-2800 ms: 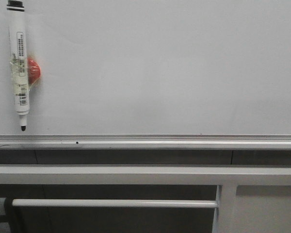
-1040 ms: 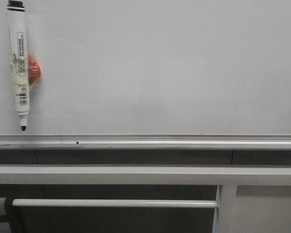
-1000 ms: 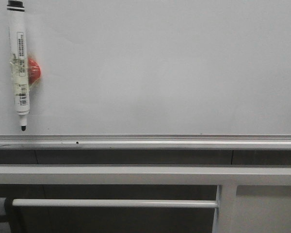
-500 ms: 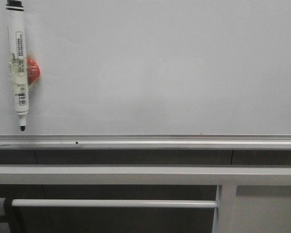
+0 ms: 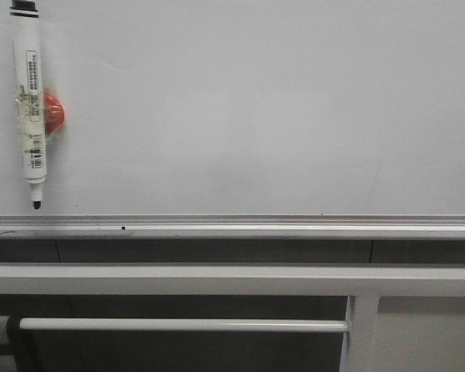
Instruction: Write number 1 on whiteboard
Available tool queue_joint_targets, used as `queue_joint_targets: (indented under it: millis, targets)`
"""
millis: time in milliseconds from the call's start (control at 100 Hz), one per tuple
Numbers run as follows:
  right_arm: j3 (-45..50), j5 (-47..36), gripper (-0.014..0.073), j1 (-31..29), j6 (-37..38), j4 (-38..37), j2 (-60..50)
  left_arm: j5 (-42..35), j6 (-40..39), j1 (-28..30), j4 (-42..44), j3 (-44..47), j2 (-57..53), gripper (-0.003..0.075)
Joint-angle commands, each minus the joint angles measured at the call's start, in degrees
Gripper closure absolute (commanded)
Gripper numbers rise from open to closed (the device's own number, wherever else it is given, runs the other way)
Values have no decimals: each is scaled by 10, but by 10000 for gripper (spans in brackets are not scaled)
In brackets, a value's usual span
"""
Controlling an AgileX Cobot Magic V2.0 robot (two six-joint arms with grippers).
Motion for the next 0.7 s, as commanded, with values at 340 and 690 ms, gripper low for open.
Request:
queue_joint_targets:
  millis: [340,690]
  targets:
    - [12,-27,657,-2,-2,5,-5,56,209,-3,-199,-146,149,741]
    - [12,-24,657,-2,-2,5,-5,77,531,-3,-508,-116,206,741]
